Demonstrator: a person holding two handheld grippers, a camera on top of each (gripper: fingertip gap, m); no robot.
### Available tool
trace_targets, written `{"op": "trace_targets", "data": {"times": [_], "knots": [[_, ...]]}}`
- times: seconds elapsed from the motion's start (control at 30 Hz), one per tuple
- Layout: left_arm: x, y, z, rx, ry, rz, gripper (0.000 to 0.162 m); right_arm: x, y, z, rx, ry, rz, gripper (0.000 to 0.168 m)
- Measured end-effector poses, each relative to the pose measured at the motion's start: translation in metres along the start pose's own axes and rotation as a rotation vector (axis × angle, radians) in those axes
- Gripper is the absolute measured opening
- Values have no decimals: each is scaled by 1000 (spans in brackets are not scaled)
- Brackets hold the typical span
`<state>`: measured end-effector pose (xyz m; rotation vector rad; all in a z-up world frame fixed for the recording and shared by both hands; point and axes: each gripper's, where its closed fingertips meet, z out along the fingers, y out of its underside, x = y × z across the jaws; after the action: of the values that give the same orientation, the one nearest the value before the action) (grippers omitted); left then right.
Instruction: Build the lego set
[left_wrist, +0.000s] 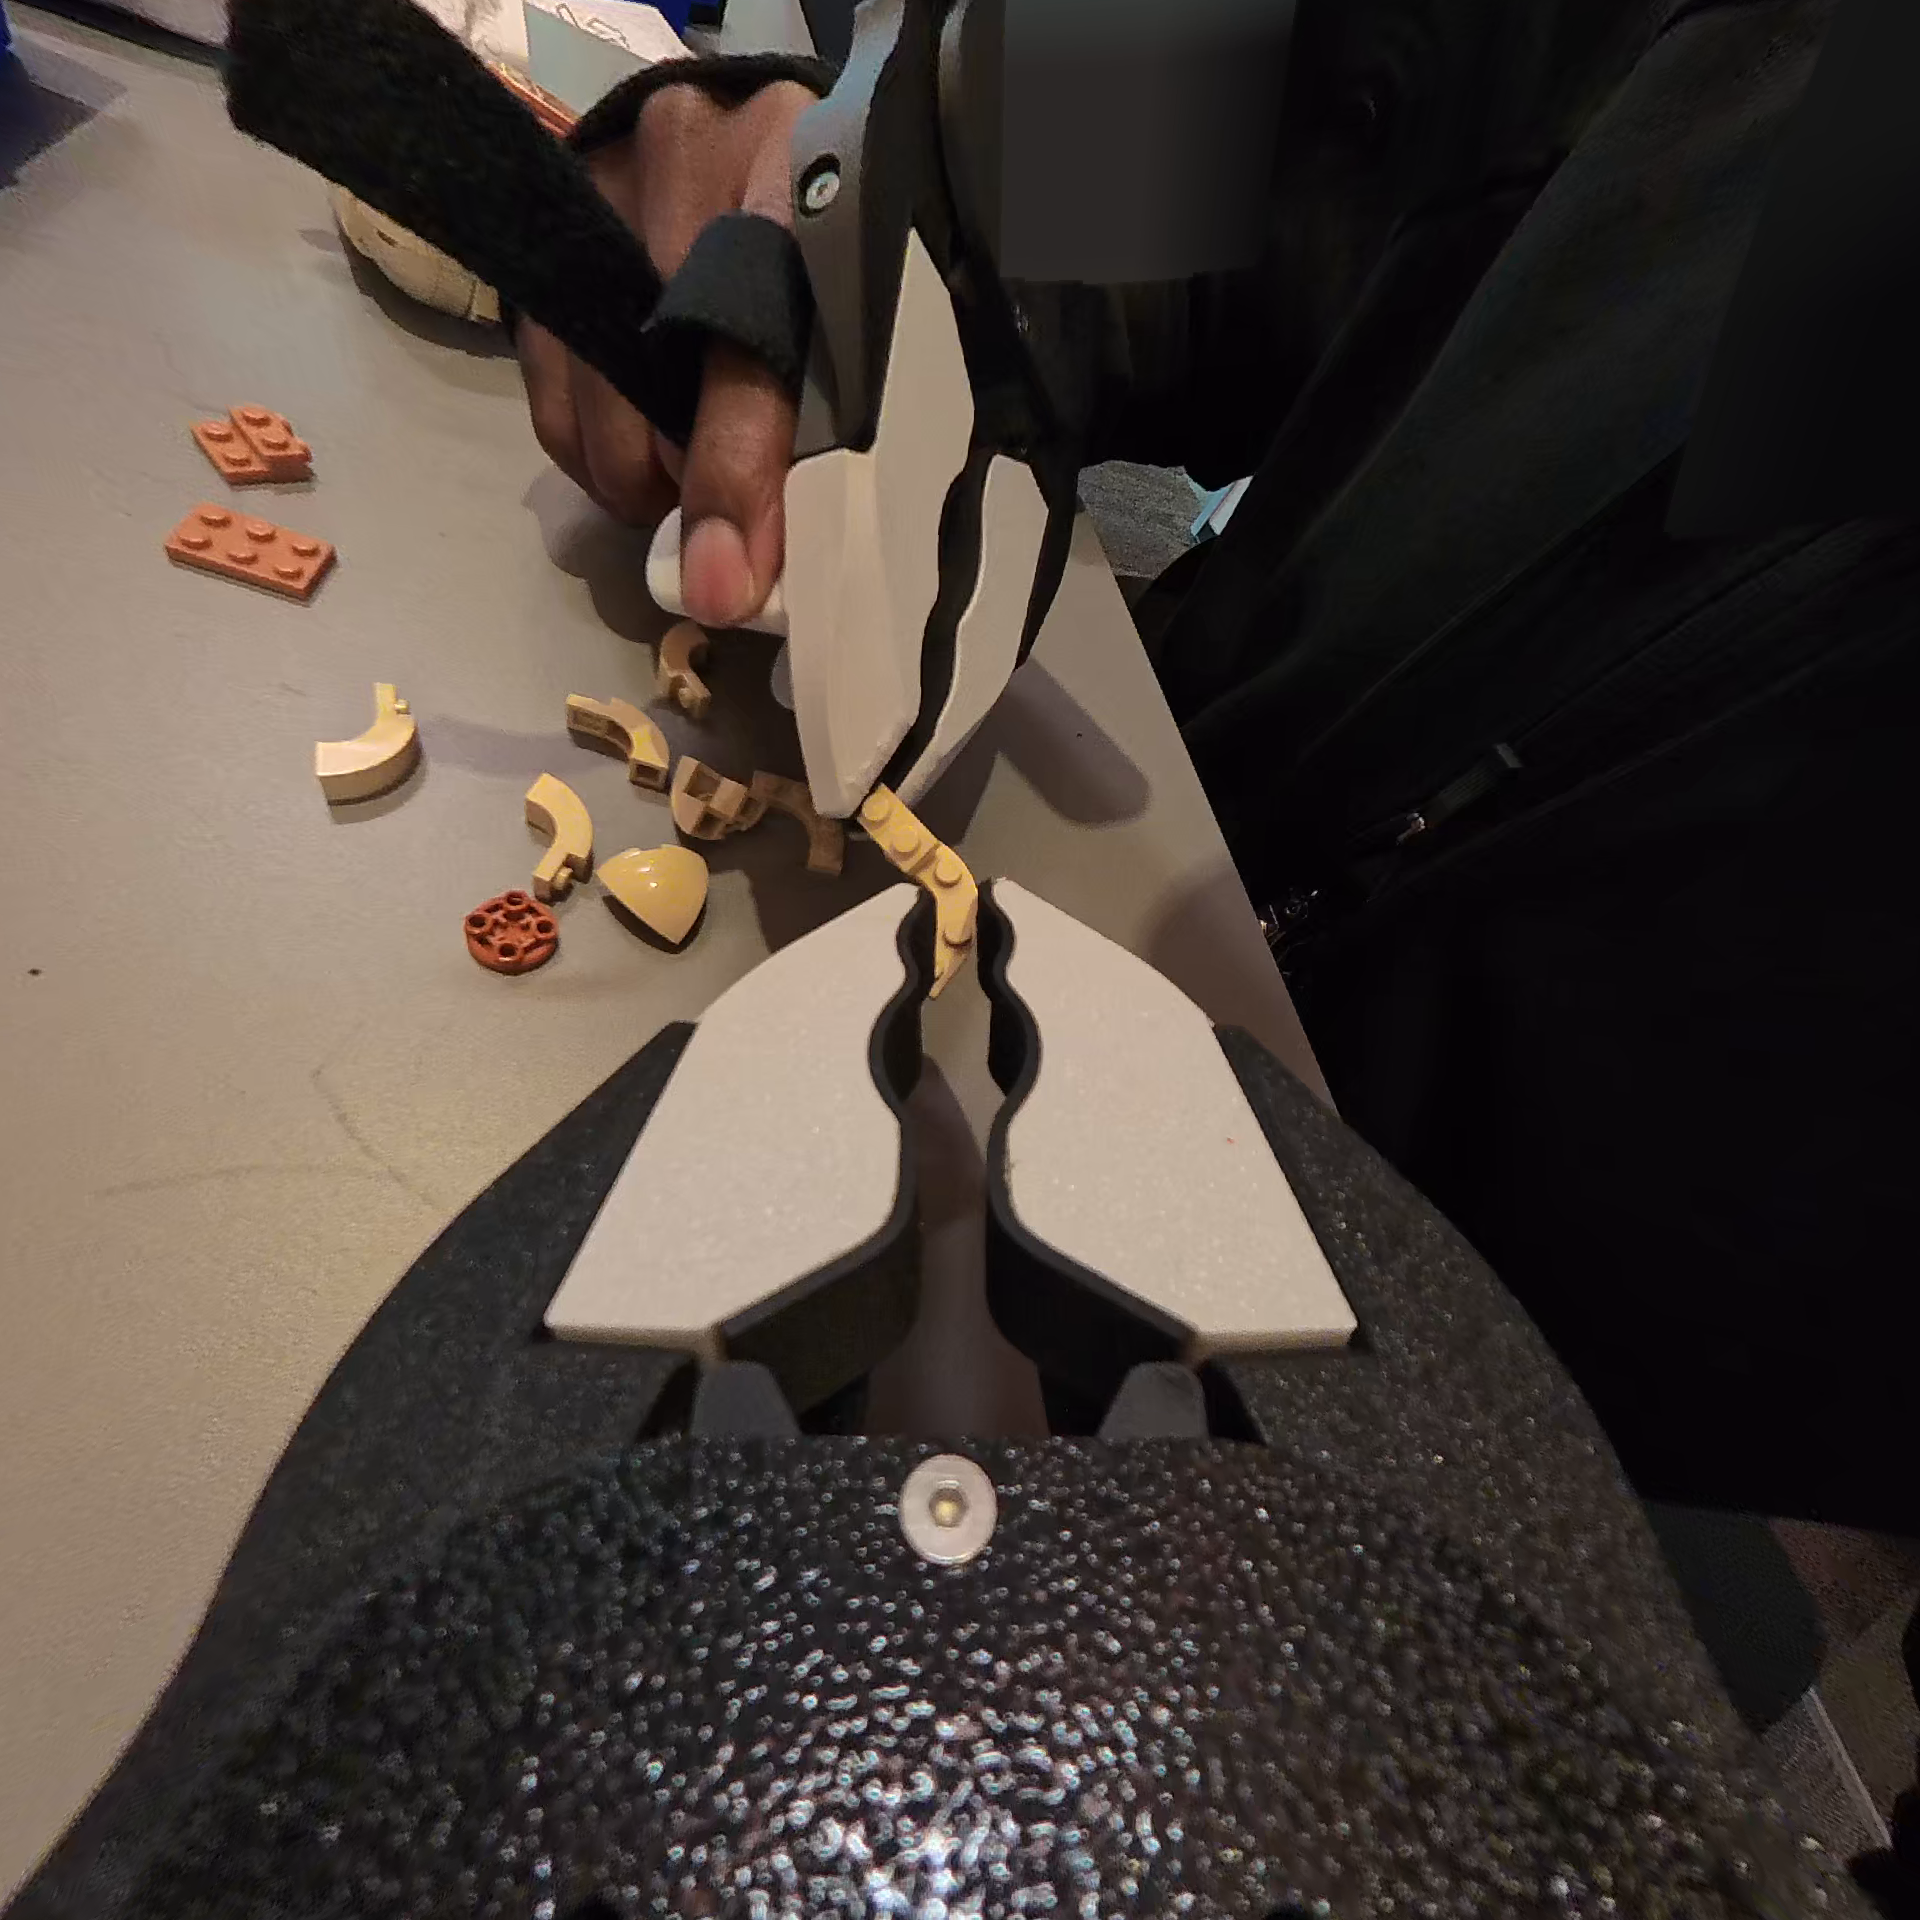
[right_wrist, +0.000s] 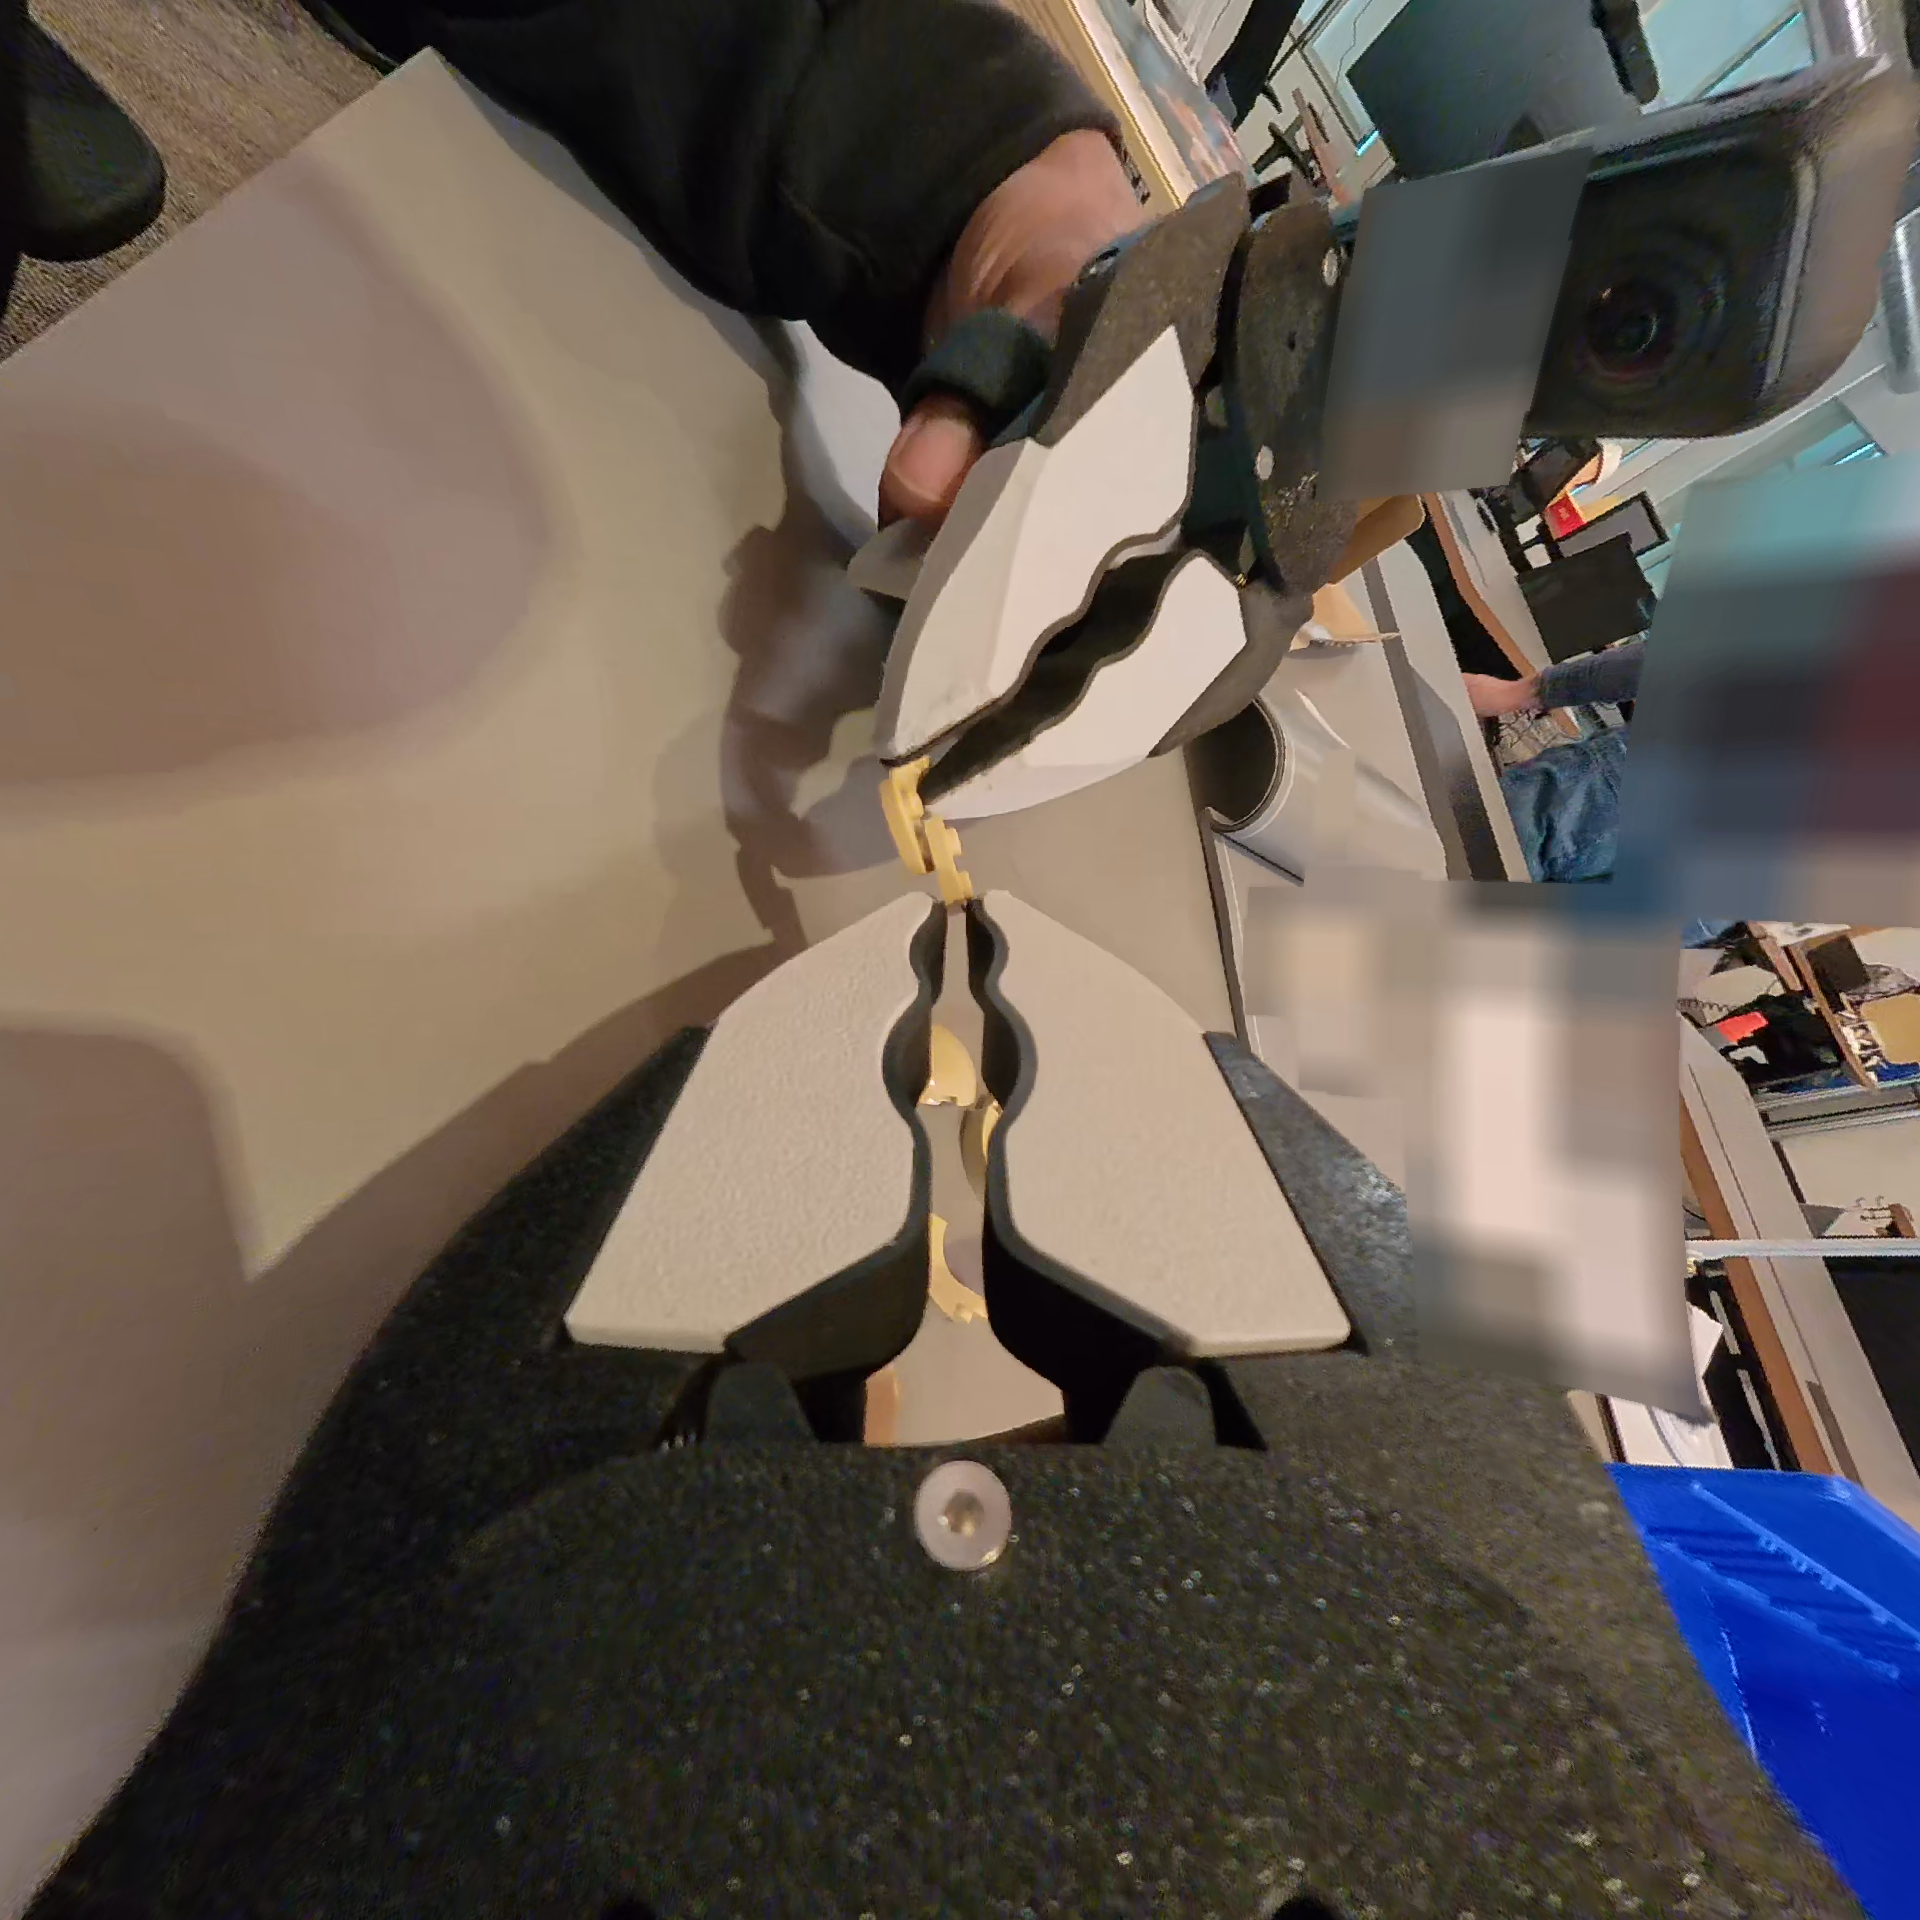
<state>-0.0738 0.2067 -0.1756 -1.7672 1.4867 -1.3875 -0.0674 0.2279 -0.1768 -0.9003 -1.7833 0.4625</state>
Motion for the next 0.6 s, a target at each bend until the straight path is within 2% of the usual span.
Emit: {"op": "trace_targets", "data": {"times": [0.27,0.6], "knots": [[3,-5,-2,43,6,15,7,1,-3,-2,21,6,12,3],[6,-9,-1,79,-59,80,7,2,-8,-2,31,21,9,3]]}}
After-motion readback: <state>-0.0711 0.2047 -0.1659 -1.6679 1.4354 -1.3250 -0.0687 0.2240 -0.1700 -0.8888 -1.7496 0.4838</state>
